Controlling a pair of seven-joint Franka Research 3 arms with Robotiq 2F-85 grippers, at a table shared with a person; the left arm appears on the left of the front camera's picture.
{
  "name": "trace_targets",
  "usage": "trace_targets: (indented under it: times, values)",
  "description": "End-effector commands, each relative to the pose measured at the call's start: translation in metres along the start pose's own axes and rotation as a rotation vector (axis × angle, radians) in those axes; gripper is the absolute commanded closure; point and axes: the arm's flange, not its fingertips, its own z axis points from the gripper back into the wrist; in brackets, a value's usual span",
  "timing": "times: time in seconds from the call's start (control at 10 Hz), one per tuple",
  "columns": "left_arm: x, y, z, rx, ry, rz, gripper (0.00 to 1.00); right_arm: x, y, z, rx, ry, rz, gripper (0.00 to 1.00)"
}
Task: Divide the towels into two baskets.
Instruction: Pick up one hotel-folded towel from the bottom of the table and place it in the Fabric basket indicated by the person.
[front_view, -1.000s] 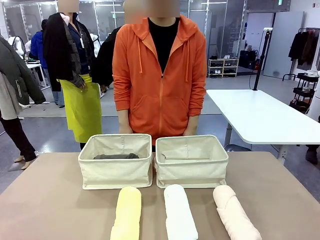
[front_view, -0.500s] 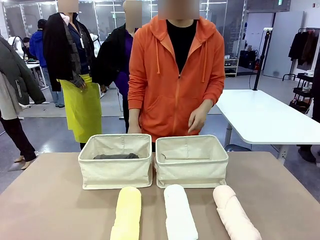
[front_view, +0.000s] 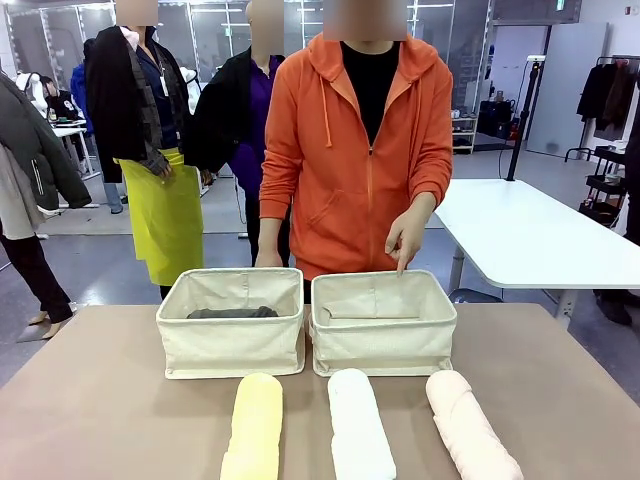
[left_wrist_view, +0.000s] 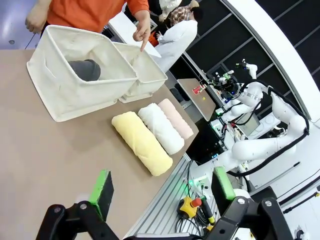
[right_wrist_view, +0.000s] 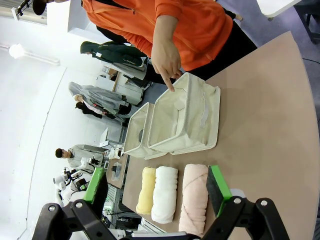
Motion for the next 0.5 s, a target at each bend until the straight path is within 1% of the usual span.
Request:
trace_targets:
  times: [0.0,0.3,0.4]
  values:
    - [0.0029,-0.0028,0.002,-0.016,-0.02,-0.012,0.0,-0.0006,0.0014,0.0007,0.018,-0.013,0.018,0.0]
    - [0.0029,-0.0028,0.002,-0.016,-0.02,-0.012,0.0,-0.0006,0.0014,0.0007,0.018,-0.013,0.018,0.0]
    - [0.0029,-0.0028,0.002,-0.016,-0.02,-0.012,0.0,0.0,0.0,0.0,0.0,0.0,0.0,0.0]
